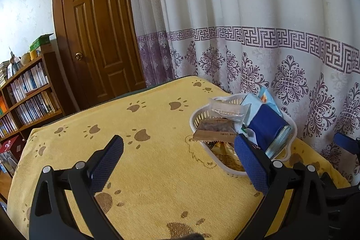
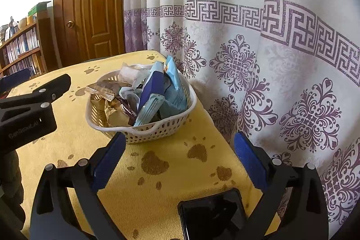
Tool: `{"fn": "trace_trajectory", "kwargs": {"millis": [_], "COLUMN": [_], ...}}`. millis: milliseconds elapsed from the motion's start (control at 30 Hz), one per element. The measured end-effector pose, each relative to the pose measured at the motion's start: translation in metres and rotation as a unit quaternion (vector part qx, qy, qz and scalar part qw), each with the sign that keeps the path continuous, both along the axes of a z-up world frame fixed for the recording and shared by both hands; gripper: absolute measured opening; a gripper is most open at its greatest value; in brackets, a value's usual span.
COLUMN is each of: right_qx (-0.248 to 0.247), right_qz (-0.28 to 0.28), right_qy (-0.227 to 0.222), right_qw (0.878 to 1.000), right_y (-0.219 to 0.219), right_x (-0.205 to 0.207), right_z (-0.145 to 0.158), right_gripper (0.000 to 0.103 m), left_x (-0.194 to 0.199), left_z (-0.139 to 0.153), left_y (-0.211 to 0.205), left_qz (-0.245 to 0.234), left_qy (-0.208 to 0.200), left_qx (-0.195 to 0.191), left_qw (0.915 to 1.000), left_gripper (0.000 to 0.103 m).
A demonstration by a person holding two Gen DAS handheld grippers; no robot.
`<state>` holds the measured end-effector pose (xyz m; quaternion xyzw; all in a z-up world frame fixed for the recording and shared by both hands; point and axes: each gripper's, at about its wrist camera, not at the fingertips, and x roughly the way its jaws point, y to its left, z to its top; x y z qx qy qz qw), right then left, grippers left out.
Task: Organize snacks
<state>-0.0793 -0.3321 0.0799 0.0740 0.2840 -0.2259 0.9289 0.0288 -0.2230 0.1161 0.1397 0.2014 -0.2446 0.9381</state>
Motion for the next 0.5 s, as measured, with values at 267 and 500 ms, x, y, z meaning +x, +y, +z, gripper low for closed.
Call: {"fn": "trace_trajectory", "kwargs": {"millis": [267, 500], "right_qx": [0.002, 0.012], "right_qz": [0.002, 0.015], "right_qy": [0.001, 0.005], "right_qw": [1.0, 1.0], "right_y": [0.001, 0.01], "right_x": [0.0, -0.001], "right_z": [0.0, 0.0], "right_gripper": [0.098, 0.098], "left_x": [0.001, 0.009], "left_z": [0.002, 0.001], "left_y": [0.0, 0.01], "left_qz": [0.007, 0.027], "left_qy": [0.0, 0.038], "left_qx": [0.002, -0.004], "left_qw": [1.0, 0.9989], "left_gripper": [0.098, 0.098]}}
